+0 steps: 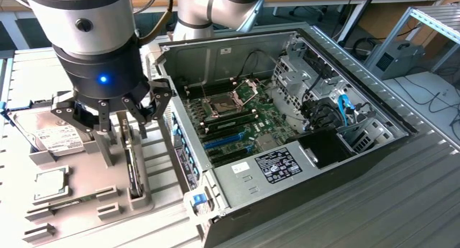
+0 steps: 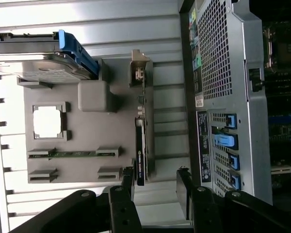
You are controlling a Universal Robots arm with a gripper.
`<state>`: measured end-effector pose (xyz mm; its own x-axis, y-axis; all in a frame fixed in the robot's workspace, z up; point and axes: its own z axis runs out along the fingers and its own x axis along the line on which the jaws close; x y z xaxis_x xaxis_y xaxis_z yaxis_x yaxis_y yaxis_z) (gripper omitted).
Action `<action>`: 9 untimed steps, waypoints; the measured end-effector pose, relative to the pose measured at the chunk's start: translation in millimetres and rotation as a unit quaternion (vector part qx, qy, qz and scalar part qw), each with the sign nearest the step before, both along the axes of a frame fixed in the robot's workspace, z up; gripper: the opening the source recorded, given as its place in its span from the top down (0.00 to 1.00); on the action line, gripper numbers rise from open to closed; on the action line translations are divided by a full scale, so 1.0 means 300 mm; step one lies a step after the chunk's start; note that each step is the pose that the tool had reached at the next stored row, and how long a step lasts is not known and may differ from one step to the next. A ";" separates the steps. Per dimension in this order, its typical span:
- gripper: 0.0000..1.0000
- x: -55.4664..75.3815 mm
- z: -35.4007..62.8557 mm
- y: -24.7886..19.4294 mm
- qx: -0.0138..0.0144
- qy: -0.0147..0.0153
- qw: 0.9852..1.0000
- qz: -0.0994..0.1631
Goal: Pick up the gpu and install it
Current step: 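Pick up the gpu and move the gpu toward the slot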
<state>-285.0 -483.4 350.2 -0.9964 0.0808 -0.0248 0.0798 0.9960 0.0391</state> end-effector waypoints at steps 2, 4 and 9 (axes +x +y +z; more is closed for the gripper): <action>0.52 -0.001 -0.015 0.001 0.000 0.000 1.000 0.000; 0.52 -0.001 -0.024 0.001 0.000 0.000 1.000 0.000; 0.52 -0.002 -0.044 0.004 0.000 0.000 1.000 0.000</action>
